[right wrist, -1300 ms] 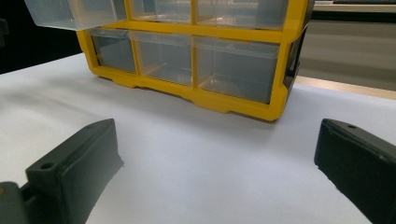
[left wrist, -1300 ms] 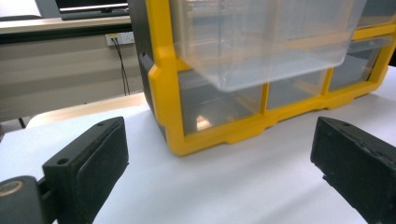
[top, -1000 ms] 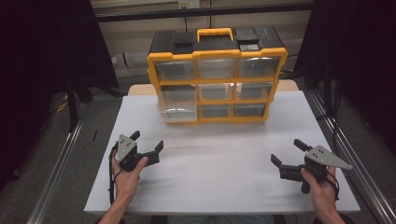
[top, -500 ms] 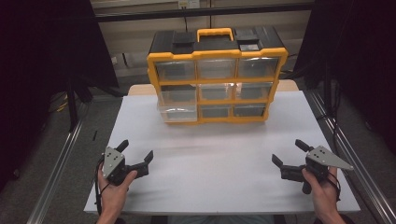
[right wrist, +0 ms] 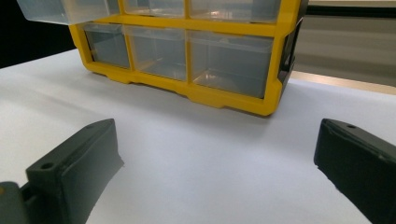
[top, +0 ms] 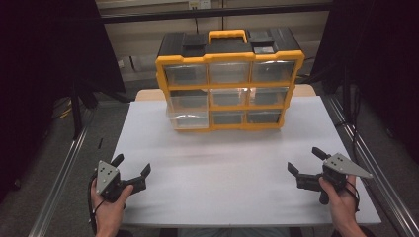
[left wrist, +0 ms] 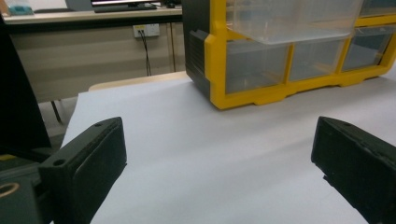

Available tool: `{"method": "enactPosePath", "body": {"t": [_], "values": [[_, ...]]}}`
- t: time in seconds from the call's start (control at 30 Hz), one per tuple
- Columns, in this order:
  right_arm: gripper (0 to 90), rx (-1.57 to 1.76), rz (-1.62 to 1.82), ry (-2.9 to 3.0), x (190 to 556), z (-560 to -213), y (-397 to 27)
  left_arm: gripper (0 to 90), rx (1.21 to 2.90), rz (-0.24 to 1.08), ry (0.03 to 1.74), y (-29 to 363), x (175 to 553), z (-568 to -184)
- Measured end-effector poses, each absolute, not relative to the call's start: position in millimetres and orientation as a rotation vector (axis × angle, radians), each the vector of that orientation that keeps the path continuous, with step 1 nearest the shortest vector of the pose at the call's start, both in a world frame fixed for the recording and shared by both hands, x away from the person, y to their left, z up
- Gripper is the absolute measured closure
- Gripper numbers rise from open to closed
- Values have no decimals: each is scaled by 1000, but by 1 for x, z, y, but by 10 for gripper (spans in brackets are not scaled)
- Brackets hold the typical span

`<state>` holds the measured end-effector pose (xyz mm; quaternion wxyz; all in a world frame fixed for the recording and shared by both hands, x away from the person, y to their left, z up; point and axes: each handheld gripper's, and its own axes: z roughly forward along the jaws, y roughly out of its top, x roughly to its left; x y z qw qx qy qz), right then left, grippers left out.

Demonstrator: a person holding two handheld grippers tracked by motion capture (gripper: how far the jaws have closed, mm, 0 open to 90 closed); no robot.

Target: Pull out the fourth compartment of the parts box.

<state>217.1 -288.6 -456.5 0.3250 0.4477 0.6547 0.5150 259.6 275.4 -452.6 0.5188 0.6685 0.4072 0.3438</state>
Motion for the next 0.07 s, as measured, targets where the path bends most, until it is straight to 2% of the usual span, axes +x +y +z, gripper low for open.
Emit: {"method": "enactPosePath", "body": {"t": [0.07], "values": [[3, 1171, 1347, 1721, 218, -457, -289, 34, 1610, 820, 974, 275, 262, -453]]}}
